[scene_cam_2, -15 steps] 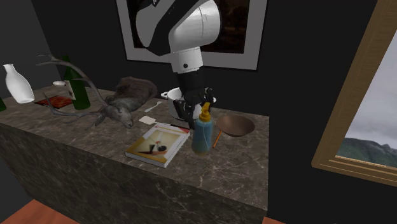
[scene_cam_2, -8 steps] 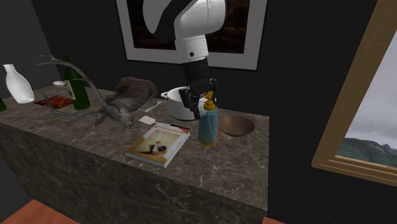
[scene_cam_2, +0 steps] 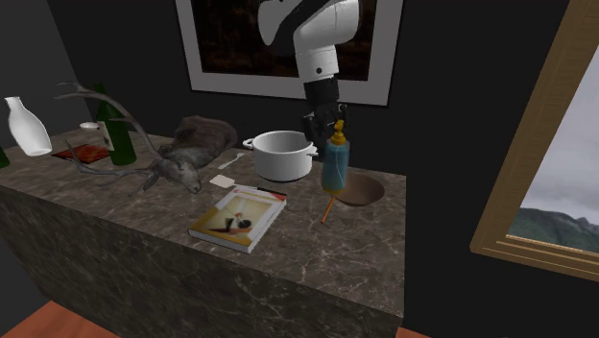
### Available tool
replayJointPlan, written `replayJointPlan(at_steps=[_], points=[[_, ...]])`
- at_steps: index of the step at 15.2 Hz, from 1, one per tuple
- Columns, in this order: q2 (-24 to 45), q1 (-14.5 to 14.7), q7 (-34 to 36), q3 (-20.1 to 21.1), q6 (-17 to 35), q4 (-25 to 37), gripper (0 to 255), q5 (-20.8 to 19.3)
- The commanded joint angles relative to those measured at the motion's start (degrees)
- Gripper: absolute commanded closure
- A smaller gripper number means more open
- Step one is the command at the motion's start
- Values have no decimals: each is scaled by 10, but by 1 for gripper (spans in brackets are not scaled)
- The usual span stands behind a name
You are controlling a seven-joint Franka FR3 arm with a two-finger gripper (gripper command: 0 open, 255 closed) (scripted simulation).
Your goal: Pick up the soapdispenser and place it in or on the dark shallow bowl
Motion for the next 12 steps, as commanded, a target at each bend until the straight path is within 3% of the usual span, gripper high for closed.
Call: replayJointPlan(at_steps=[1, 7, 12], points=[[25, -9, -18, -7, -12, 39, 255, -4], [134, -35, -76, -29, -59, 205, 255, -14], [267, -55, -128, -43, -136, 422, 255, -20]])
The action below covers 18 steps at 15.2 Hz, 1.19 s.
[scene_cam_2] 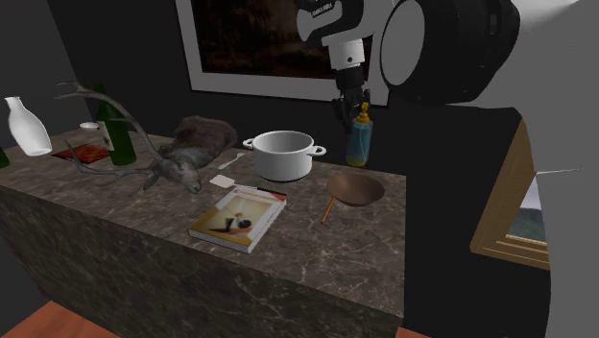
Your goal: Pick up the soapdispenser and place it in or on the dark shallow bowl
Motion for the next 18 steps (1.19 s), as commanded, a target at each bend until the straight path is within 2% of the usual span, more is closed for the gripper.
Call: replayJointPlan(at_steps=[1, 9, 18], points=[[28, -4, -10, -3, -12, 42, 255, -1], [14, -8, 2, -2, 57, -42, 255, -1], [16, -11, 13, -1, 120, -104, 255, -2]])
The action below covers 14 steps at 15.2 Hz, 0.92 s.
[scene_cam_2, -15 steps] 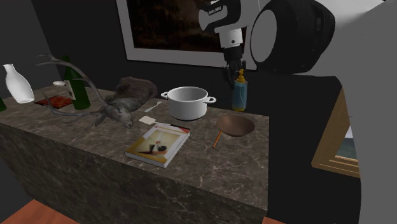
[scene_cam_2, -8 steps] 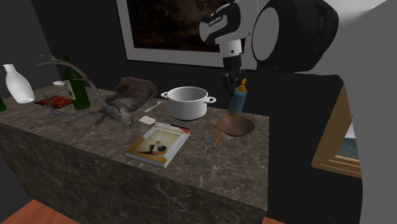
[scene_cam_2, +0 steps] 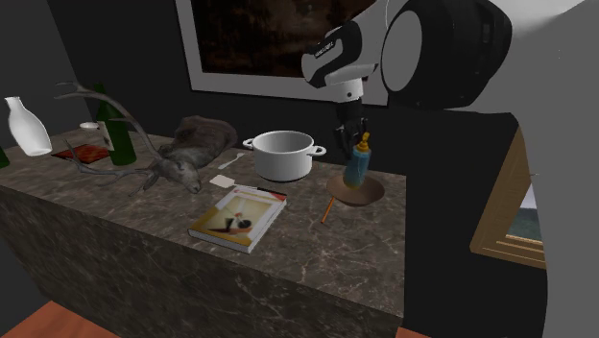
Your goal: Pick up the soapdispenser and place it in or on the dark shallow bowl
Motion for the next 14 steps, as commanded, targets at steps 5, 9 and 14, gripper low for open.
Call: replayJointPlan(at_steps=[5, 9, 14], points=[[1, 0, 1, 0, 4, -2, 255, 0], [1, 0, 1, 0, 4, -2, 0, 0], [5, 3, -1, 0, -17, 22, 0, 0]])
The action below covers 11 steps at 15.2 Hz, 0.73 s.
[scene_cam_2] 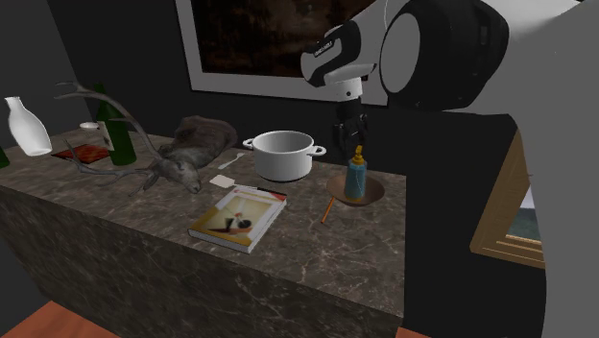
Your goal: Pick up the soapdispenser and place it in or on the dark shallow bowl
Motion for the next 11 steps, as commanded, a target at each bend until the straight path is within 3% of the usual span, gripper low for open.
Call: replayJointPlan(at_steps=[1, 3, 11], points=[[6, 4, -3, 0, -34, 39, 0, 1], [20, 9, -7, 0, -76, 95, 0, 1], [20, 9, -7, 0, -76, 96, 0, 1]])
